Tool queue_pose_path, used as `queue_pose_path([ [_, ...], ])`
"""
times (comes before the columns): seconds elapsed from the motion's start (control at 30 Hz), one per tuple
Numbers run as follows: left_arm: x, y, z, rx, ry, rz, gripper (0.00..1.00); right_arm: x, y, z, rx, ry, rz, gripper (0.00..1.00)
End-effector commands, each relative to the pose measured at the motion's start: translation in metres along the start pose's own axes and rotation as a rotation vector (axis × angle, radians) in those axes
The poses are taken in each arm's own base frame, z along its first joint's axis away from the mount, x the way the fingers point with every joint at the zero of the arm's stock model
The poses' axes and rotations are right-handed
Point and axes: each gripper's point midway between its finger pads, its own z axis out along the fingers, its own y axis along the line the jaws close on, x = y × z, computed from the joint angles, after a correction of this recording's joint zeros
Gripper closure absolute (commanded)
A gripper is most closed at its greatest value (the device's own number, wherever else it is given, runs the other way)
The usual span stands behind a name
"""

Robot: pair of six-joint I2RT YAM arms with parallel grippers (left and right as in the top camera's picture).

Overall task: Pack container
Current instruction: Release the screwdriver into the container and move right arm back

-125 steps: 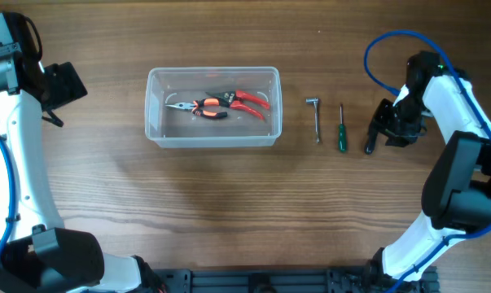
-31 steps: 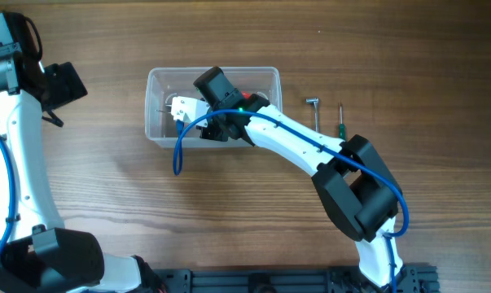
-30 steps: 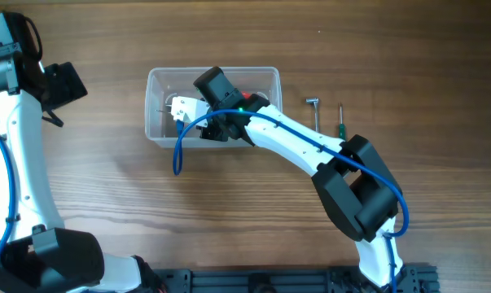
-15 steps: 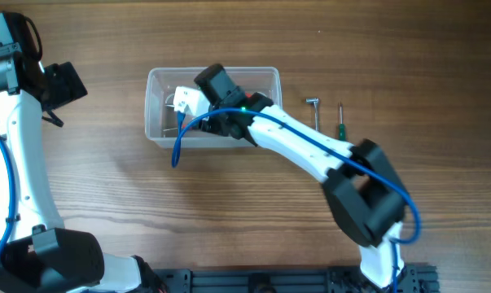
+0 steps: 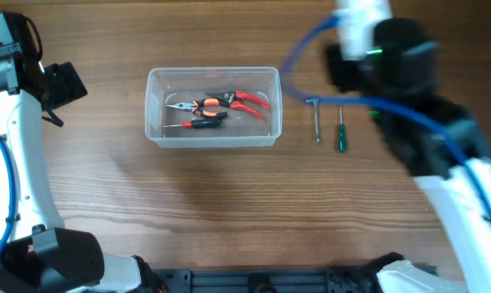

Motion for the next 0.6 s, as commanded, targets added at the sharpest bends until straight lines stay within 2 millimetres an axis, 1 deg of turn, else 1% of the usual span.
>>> queue_pose_path([
  [0.0, 0.000, 0.002, 0.001, -0.006, 0.000, -0.001, 0.00, 0.067, -0.036, 0.021, 0.057, 0.251, 0.399, 0.28],
  [0.03, 0.000, 0.002, 0.001, -0.006, 0.000, -0.001, 0.00, 0.089, -0.043, 0.025, 0.068, 0.326, 0.440, 0.28],
  [0.1, -0.001, 0.002, 0.001, -0.007, 0.000, -0.001, 0.00, 0.126, -0.046, 0.038, 0.056, 0.454, 0.483, 0.28],
  [0.13, 0.000, 0.002, 0.001, -0.006, 0.000, -0.001, 0.00, 0.155, -0.043, 0.052, 0.036, 0.548, 0.502, 0.28],
  [0.17, -0.001, 0.002, 0.001, -0.006, 0.000, -0.002, 0.00, 0.168, -0.042, 0.057, 0.035, 0.588, 0.511, 0.27],
  [0.2, 0.000, 0.002, 0.001, -0.006, 0.000, -0.001, 0.00, 0.186, -0.041, 0.064, 0.041, 0.643, 0.516, 0.27],
  [0.23, 0.000, 0.002, 0.001, -0.006, 0.000, -0.001, 0.00, 0.202, -0.040, 0.071, 0.047, 0.695, 0.514, 0.23],
  [0.3, 0.000, 0.002, 0.001, -0.006, 0.000, -0.001, 0.00, 0.232, -0.038, 0.083, 0.046, 0.792, 0.492, 0.23],
  [0.37, 0.000, 0.002, 0.001, -0.006, 0.000, -0.001, 0.00, 0.255, -0.037, 0.093, 0.032, 0.870, 0.477, 0.25],
  [0.4, -0.001, 0.002, 0.001, -0.006, 0.000, -0.002, 0.00, 0.263, -0.033, 0.099, 0.001, 0.902, 0.462, 0.28],
  [0.47, -0.001, 0.002, 0.001, -0.007, 0.000, -0.001, 0.00, 0.277, -0.019, 0.108, -0.082, 0.956, 0.442, 0.39],
  [0.5, 0.000, 0.002, 0.001, -0.006, 0.000, -0.001, 0.00, 0.282, -0.013, 0.111, -0.113, 0.976, 0.443, 0.41],
  [0.57, 0.000, 0.002, 0.001, -0.006, 0.000, -0.001, 0.00, 0.292, -0.007, 0.117, -0.129, 1.011, 0.446, 0.43],
])
